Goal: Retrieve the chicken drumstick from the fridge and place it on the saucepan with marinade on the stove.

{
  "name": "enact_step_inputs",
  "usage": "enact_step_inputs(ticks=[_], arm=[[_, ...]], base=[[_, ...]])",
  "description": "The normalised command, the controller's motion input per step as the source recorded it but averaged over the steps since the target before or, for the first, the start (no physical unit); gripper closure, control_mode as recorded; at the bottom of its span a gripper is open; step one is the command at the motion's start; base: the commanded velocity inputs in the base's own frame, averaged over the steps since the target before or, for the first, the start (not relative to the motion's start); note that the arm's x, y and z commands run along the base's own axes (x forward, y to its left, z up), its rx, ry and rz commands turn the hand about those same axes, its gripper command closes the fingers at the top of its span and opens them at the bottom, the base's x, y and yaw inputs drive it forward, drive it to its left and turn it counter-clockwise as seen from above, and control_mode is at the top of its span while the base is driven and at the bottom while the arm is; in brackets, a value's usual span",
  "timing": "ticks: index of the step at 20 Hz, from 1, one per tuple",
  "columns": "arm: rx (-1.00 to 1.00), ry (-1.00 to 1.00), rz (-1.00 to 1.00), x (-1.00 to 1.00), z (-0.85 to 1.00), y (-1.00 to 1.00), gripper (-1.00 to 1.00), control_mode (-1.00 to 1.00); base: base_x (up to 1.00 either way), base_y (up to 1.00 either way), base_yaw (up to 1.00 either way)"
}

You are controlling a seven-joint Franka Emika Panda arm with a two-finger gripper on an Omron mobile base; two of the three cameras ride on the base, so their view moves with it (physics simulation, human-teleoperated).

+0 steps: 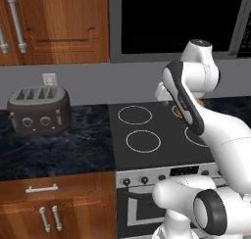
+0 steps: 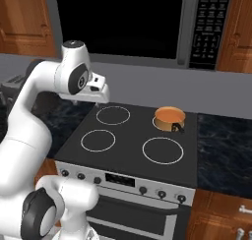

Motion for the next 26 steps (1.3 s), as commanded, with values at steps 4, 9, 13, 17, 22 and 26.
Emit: enact_step_inputs(ticks=[4,9,13,17,22,26], arm=[[0.0,0.0,0.0,0.0,0.0,0.0,-1.0,1.0],[0.0,0.0,0.0,0.0,0.0,0.0,-1.0,1.0],[0.0,0.0,0.0,0.0,0.0,0.0,-1.0,1.0],[0.0,0.0,0.0,0.0,0.0,0.0,-1.0,1.0],[0.0,0.0,0.0,0.0,0.0,0.0,-1.0,1.0],[0.0,0.0,0.0,0.0,0.0,0.0,-1.0,1.0]], base=[[-0.18,0.0,0.16],[-0.49,0.0,0.6],[-0.33,0.0,0.89],[-0.08,0.0,0.98],[-0.01,0.0,1.0],[0.0,0.0,1.0]])
